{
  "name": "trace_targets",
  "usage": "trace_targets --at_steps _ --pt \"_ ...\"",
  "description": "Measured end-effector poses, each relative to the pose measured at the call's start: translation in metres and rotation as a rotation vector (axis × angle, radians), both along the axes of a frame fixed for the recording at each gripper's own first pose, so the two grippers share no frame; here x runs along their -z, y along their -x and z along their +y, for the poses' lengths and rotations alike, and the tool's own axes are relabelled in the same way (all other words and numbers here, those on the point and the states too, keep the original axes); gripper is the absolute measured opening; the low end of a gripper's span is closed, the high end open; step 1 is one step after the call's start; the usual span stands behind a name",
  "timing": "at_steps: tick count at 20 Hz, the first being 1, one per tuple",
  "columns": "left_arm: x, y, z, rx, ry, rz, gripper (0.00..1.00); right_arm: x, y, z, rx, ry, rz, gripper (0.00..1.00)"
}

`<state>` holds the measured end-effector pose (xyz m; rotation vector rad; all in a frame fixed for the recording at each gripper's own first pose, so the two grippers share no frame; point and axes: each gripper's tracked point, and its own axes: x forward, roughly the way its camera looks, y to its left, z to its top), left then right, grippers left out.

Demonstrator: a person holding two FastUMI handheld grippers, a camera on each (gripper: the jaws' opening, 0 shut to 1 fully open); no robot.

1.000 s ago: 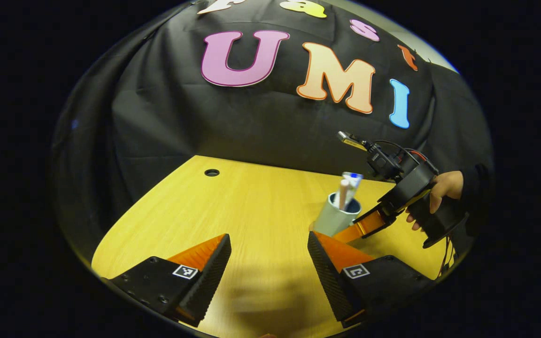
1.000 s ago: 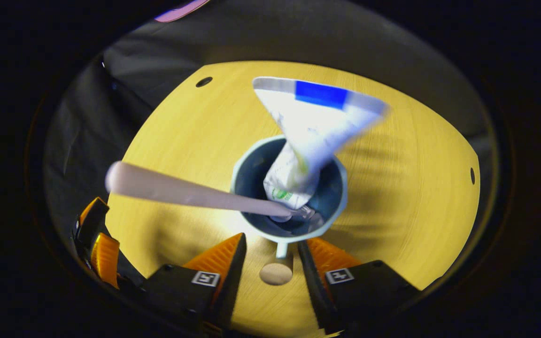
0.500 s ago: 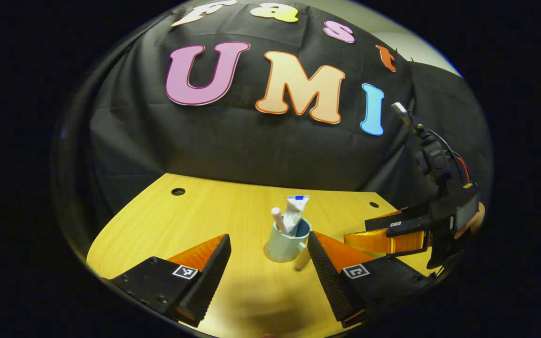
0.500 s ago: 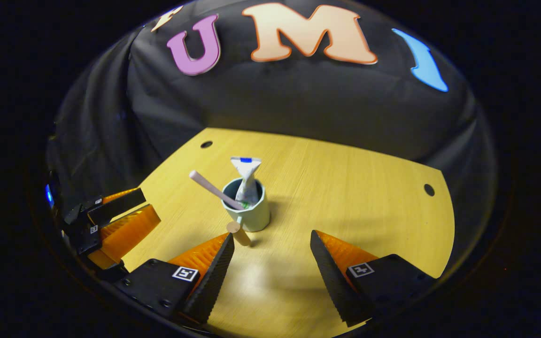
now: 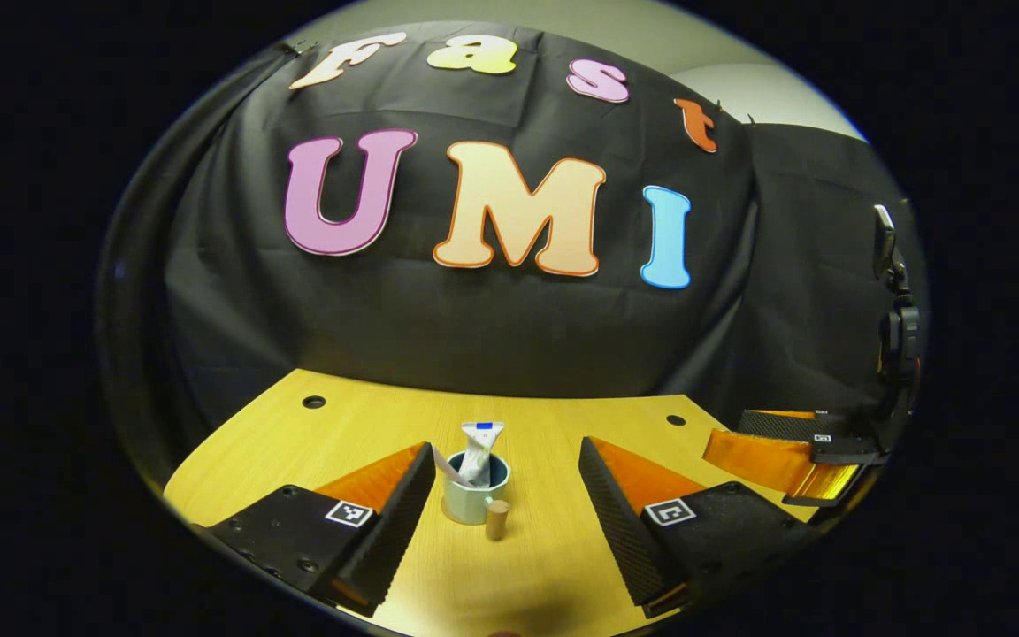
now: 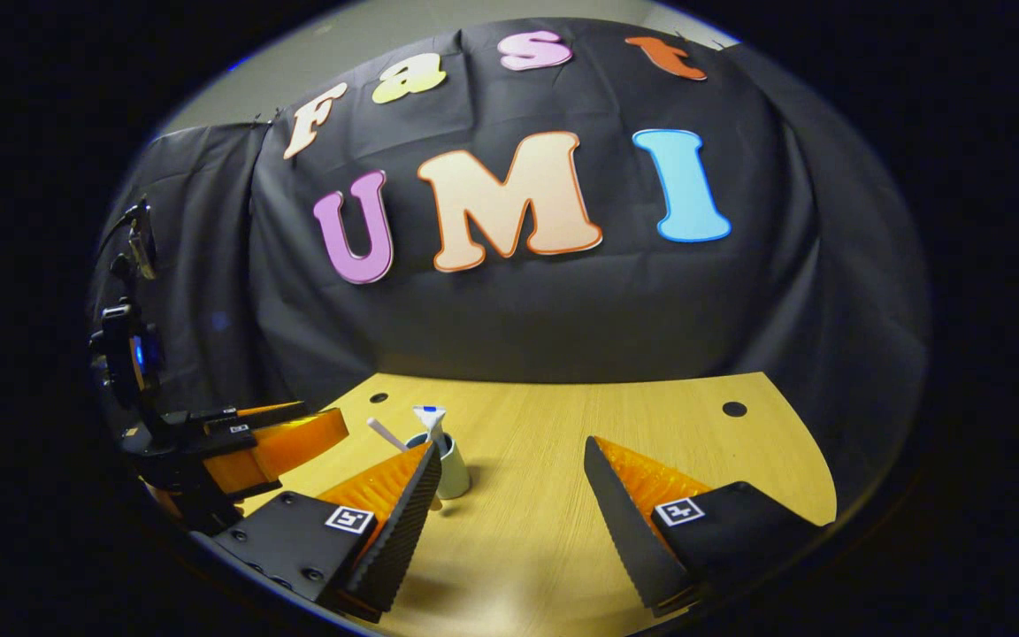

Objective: Put the toothbrush and toothpaste on the desktop into the cup, then pick up the cup and place it on the coaster on the desktop.

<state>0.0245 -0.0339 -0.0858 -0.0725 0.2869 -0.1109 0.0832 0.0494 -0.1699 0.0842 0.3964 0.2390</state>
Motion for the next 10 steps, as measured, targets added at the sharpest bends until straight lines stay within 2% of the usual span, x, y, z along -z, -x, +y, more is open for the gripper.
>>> trace_targets --at_steps 10 --pt "-0.025 -0.002 -0.019 0.019 -0.020 -0.067 0.94 -0.036 -0.002 -0.030 0.070 -0.043 -0.099 0.99"
